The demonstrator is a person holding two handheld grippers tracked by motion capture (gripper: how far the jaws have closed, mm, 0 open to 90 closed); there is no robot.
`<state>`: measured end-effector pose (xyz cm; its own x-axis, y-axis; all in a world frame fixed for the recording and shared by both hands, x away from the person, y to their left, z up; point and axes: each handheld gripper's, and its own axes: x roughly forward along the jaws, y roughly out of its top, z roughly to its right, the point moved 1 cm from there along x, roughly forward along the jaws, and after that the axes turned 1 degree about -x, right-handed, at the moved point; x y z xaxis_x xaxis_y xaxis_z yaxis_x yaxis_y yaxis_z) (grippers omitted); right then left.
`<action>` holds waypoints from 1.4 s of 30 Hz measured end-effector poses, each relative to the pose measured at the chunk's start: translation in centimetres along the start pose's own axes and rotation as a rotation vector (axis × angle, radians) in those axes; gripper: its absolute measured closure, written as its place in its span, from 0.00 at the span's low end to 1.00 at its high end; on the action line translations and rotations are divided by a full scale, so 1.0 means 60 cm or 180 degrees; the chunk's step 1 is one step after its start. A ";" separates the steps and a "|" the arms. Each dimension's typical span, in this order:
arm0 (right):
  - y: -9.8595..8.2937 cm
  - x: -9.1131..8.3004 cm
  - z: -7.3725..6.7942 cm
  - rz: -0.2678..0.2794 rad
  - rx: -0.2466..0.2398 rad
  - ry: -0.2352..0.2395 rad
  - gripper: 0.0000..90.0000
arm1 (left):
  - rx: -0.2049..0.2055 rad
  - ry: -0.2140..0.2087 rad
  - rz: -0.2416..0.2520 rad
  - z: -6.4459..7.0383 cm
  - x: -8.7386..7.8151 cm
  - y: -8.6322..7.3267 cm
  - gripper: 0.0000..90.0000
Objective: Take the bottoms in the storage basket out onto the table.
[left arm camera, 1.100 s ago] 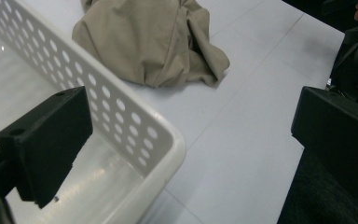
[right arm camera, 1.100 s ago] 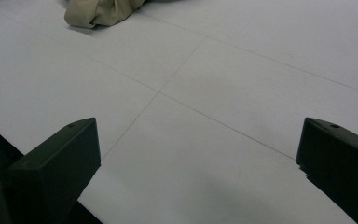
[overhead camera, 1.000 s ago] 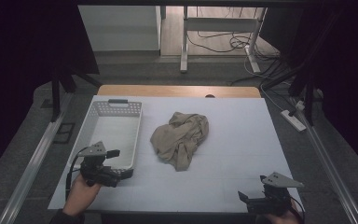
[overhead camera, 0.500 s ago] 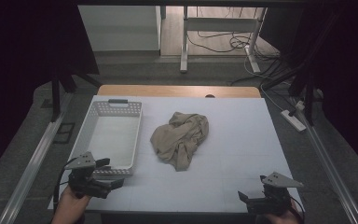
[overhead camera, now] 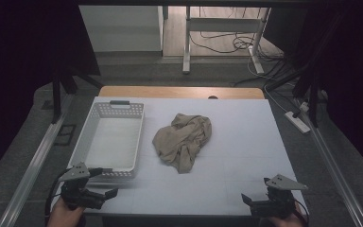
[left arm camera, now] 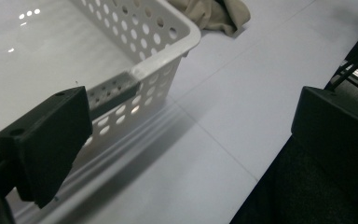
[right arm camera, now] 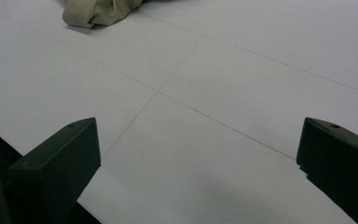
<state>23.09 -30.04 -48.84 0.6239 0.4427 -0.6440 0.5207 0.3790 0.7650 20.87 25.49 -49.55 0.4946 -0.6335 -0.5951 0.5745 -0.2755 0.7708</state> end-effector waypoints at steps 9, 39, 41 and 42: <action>0.000 0.000 0.000 0.0011 0.0012 -0.0002 0.00 | -0.0046 0.0080 -0.0041 -0.004 -0.007 -0.017 0.00; 0.000 0.000 -0.001 0.0000 -0.0010 -0.0025 0.00 | -0.0091 0.0326 -0.0289 -0.010 -0.026 -0.046 0.00; 0.001 0.000 -0.001 -0.0002 -0.0010 -0.0026 0.00 | -0.0110 0.0325 -0.0281 -0.011 -0.027 -0.046 0.00; 0.000 0.000 -0.001 -0.0003 -0.0010 -0.0026 0.00 | -0.0117 0.0323 -0.0280 -0.011 -0.027 -0.046 0.00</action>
<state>23.08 -29.96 -48.83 0.6281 0.4356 -0.6448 0.5195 0.3821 0.7643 18.90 27.76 -50.88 0.5036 -0.5311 -0.6814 0.6412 -0.2989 0.7068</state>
